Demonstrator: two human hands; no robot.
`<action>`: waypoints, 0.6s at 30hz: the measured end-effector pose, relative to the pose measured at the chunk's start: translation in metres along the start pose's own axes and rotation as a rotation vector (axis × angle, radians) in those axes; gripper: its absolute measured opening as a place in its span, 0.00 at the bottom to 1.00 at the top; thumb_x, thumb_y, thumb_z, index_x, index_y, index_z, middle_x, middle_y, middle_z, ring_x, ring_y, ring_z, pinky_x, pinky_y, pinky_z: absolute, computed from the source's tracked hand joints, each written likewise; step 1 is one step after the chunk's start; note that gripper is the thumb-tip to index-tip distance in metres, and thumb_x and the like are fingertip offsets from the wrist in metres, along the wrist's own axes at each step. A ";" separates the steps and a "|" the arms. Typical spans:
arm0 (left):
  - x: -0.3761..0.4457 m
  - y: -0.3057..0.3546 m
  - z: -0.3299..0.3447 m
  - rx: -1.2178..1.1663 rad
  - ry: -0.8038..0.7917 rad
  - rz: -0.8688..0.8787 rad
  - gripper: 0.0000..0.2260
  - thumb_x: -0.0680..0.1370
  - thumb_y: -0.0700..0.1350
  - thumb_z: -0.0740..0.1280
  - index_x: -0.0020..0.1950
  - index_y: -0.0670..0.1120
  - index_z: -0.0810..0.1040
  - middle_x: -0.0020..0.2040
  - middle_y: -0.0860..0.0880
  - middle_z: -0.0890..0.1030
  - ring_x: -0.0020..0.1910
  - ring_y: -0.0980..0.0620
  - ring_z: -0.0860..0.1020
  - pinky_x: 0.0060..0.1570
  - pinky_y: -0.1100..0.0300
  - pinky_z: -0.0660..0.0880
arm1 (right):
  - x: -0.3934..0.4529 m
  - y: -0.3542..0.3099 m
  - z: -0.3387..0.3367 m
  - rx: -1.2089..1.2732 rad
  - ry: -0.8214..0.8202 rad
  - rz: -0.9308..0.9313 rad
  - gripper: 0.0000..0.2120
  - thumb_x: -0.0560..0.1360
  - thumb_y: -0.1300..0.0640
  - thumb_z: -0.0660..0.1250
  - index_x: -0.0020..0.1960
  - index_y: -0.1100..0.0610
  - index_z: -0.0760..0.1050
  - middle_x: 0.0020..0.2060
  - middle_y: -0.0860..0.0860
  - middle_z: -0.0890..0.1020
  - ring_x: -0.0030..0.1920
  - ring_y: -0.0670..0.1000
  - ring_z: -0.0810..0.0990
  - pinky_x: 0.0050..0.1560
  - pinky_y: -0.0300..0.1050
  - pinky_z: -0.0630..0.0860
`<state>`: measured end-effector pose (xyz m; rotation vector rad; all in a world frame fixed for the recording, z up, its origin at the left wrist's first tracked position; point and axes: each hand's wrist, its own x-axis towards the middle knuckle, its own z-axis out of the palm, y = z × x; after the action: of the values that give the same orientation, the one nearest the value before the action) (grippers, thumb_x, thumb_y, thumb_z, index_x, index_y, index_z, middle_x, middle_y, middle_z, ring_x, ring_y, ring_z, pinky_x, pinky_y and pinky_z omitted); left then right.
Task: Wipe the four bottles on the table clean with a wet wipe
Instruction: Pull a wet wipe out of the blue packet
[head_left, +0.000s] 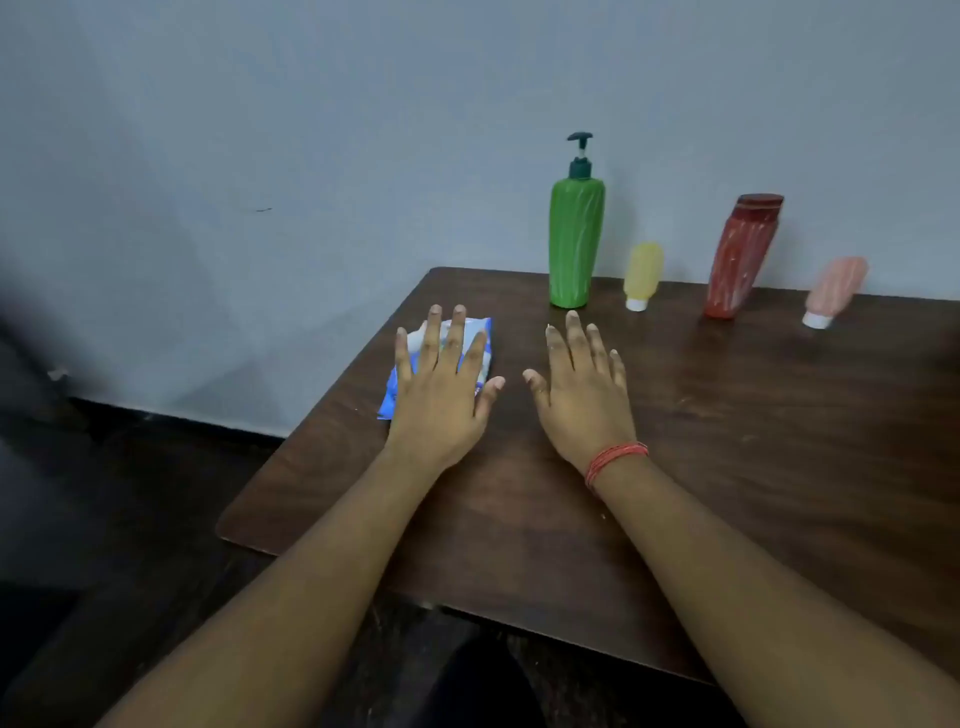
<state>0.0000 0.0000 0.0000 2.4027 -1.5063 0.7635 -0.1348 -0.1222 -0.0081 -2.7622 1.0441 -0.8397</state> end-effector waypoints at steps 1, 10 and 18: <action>-0.002 -0.008 -0.002 -0.030 0.022 -0.039 0.26 0.82 0.57 0.51 0.77 0.47 0.67 0.81 0.43 0.60 0.80 0.39 0.54 0.75 0.34 0.52 | 0.003 -0.006 0.003 0.031 0.018 -0.009 0.27 0.83 0.44 0.55 0.78 0.54 0.61 0.80 0.55 0.57 0.79 0.59 0.56 0.76 0.63 0.58; -0.012 -0.053 0.019 -0.286 0.178 -0.255 0.13 0.76 0.45 0.61 0.54 0.45 0.84 0.63 0.43 0.78 0.64 0.42 0.73 0.65 0.45 0.71 | 0.031 -0.050 0.037 0.177 -0.044 -0.358 0.22 0.78 0.57 0.60 0.71 0.45 0.73 0.75 0.56 0.66 0.74 0.61 0.65 0.70 0.60 0.65; -0.012 -0.054 0.024 -0.393 0.142 -0.312 0.12 0.77 0.46 0.62 0.52 0.50 0.85 0.62 0.47 0.78 0.63 0.43 0.72 0.66 0.47 0.69 | 0.035 -0.054 0.046 0.160 -0.069 -0.357 0.24 0.77 0.47 0.52 0.69 0.46 0.74 0.74 0.55 0.67 0.71 0.60 0.67 0.69 0.60 0.67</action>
<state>0.0509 0.0240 -0.0217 2.1603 -1.0721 0.5017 -0.0575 -0.1084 -0.0172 -2.8536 0.4540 -0.8136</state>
